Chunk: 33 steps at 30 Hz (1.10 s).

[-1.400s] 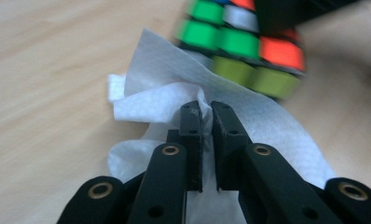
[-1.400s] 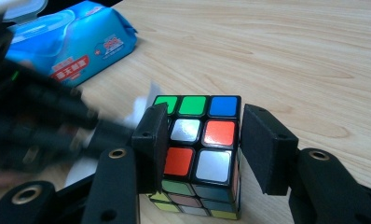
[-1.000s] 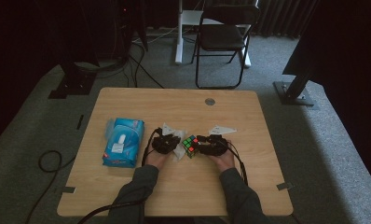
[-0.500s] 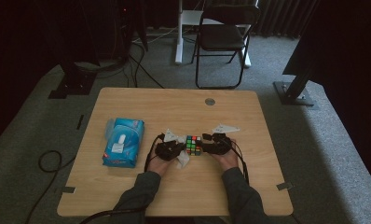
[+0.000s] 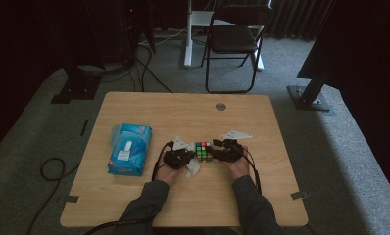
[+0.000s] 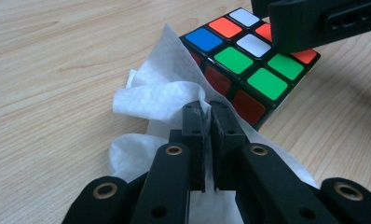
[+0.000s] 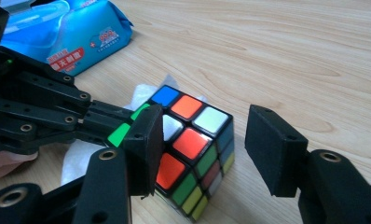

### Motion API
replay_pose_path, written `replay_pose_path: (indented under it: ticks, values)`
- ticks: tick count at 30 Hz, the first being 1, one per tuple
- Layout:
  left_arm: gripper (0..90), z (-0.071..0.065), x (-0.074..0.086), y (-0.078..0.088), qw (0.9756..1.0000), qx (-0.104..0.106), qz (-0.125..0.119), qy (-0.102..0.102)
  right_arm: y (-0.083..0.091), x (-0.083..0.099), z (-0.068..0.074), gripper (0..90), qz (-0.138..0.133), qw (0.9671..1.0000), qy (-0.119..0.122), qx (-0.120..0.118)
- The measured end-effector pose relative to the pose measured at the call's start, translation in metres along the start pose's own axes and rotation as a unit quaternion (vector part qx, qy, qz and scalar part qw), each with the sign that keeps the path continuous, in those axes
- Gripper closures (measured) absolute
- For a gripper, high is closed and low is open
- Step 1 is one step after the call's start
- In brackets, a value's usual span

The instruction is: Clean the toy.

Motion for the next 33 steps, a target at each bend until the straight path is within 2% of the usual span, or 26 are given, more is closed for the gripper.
replay_pose_path:
  ticks: [4, 7, 10, 14, 18, 21, 23, 25, 29, 31, 33]
  values:
    - [85.8, 0.0, -0.001, 0.0, 1.0, -0.001, 0.0, -0.004, -0.003, -0.001, 0.003, 45.5, -0.005, 1.0, 0.0, -0.002]
    - [85.8, 0.001, -0.005, 0.001, 1.0, -0.002, -0.004, 0.0, -0.005, -0.001, 0.005, 45.7, 0.002, 1.0, -0.003, -0.007]
    - [85.9, 0.004, -0.013, 0.005, 0.9998, -0.001, -0.018, 0.01, -0.006, -0.002, 0.002, 45.8, 0.01, 0.9996, -0.02, -0.015]
    - [85.8, 0.004, -0.024, 0.008, 0.9994, -0.004, -0.035, 0.009, -0.005, -0.002, 0.001, 47.6, 0.012, 0.9995, -0.022, -0.02]
    - [85.9, 0.007, -0.023, 0.003, 0.9995, -0.014, -0.027, 0.012, -0.005, -0.002, 0.001, 47.7, 0.012, 0.9995, -0.022, -0.022]
    - [85.9, 0.011, -0.014, -0.005, 0.9996, -0.02, -0.004, 0.02, -0.005, -0.002, 0.001, 48.1, 0.011, 0.9995, -0.021, -0.022]
    - [85.9, 0.01, -0.01, -0.009, 0.9996, -0.021, 0.008, 0.018, -0.005, -0.002, 0.001, 48.2, 0.011, 0.9994, -0.021, -0.024]
    - [85.9, 0.009, -0.011, -0.008, 0.9994, -0.024, 0.003, 0.027, -0.005, -0.002, 0.0, 48.2, 0.011, 0.9994, -0.021, -0.024]
    - [85.8, 0.007, -0.02, 0.002, 0.9988, -0.018, -0.031, 0.034, -0.006, -0.002, 0.0, 48.2, 0.01, 0.9994, -0.021, -0.024]
    - [85.7, 0.006, -0.022, 0.002, 0.9989, -0.021, -0.034, 0.026, -0.006, -0.002, 0.0, 48.2, 0.01, 0.9994, -0.022, -0.024]
    - [85.7, 0.007, -0.019, 0.001, 0.999, -0.023, -0.029, 0.027, -0.005, -0.002, 0.001, 48.2, 0.01, 0.9994, -0.022, -0.024]
Point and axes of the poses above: each handheld gripper's, and its own axes: y roughly backward along the jaws, x roughly out of its underside, z roughly to its left, the point moved 3 cm from there along -y, roughly forward along the jaws, and after that the axes turned 3 degrees about z, right-handed, at the moved point
